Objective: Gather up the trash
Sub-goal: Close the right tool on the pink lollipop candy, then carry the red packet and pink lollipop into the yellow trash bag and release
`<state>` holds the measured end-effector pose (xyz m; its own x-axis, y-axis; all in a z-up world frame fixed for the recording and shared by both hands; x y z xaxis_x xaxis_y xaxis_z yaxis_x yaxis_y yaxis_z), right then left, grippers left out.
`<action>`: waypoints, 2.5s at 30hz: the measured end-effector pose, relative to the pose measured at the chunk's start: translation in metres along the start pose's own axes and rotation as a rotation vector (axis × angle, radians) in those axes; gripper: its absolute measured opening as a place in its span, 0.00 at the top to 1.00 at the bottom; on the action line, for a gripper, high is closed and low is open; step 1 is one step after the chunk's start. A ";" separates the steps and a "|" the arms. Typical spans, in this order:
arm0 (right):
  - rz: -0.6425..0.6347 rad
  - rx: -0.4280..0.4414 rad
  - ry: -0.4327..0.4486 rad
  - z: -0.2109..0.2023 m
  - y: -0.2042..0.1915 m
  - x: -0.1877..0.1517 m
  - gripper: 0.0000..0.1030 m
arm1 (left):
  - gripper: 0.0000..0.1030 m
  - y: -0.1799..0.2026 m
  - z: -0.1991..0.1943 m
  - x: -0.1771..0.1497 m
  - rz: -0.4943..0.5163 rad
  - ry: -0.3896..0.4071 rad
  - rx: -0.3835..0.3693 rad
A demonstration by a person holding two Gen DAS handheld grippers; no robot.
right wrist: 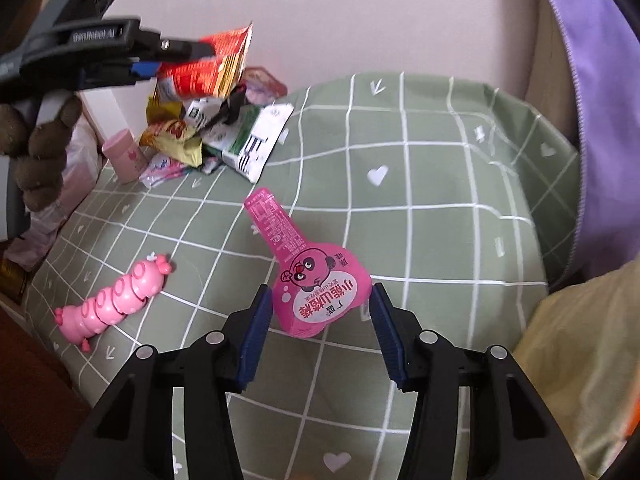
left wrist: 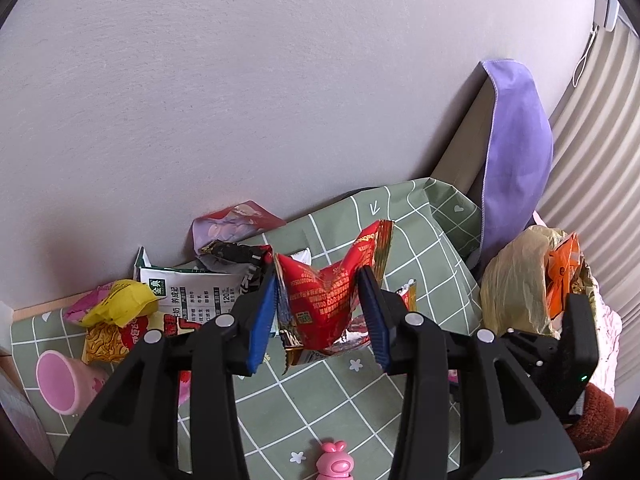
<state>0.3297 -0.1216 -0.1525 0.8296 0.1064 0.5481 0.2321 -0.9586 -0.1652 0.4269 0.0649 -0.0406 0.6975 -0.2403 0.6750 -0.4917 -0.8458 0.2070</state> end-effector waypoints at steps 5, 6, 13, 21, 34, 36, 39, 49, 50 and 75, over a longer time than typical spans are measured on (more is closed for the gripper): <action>0.015 -0.048 0.066 -0.035 0.006 0.010 0.54 | 0.63 0.009 -0.012 0.010 0.007 0.036 -0.013; 0.017 -0.060 0.089 -0.045 0.007 0.014 0.54 | 0.63 0.013 -0.015 0.015 0.015 0.050 -0.025; 0.064 -0.161 0.322 -0.139 0.028 0.050 0.54 | 0.63 0.065 -0.045 0.069 0.124 0.188 -0.103; 0.140 -0.323 0.485 -0.220 0.066 0.057 0.54 | 0.63 0.153 -0.062 0.121 0.245 0.305 -0.297; 0.305 -0.548 0.538 -0.280 0.133 0.009 0.54 | 0.63 0.281 -0.020 0.106 0.383 0.209 -0.540; 0.337 -0.557 0.532 -0.285 0.142 0.000 0.54 | 0.63 0.291 -0.006 0.098 0.393 0.172 -0.546; 0.365 -0.566 0.525 -0.291 0.149 -0.011 0.54 | 0.63 0.301 0.012 0.083 0.409 0.112 -0.558; 0.416 -0.610 0.499 -0.290 0.168 -0.027 0.54 | 0.63 0.337 0.079 0.040 0.544 0.017 -0.415; 0.421 -0.612 0.497 -0.290 0.169 -0.029 0.54 | 0.63 0.338 0.088 0.038 0.545 0.014 -0.399; 0.487 -0.552 0.366 -0.240 0.183 -0.053 0.54 | 0.64 0.321 0.122 0.013 0.532 -0.150 -0.506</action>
<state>0.2062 -0.3665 -0.0155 0.5328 -0.3564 0.7675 -0.4734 -0.8773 -0.0788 0.3416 -0.2679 -0.0511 0.3447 -0.6489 0.6783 -0.9368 -0.2837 0.2047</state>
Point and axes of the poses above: each gripper's, at about its wrist camera, not at the fingertips, and z roughly the way its jaws point, y to its right, x to its top, the point moved 3 cm from there along z, roughly the way its jaws point, and after that the axes turned 8 degrees about z, right-handed, at the moved point
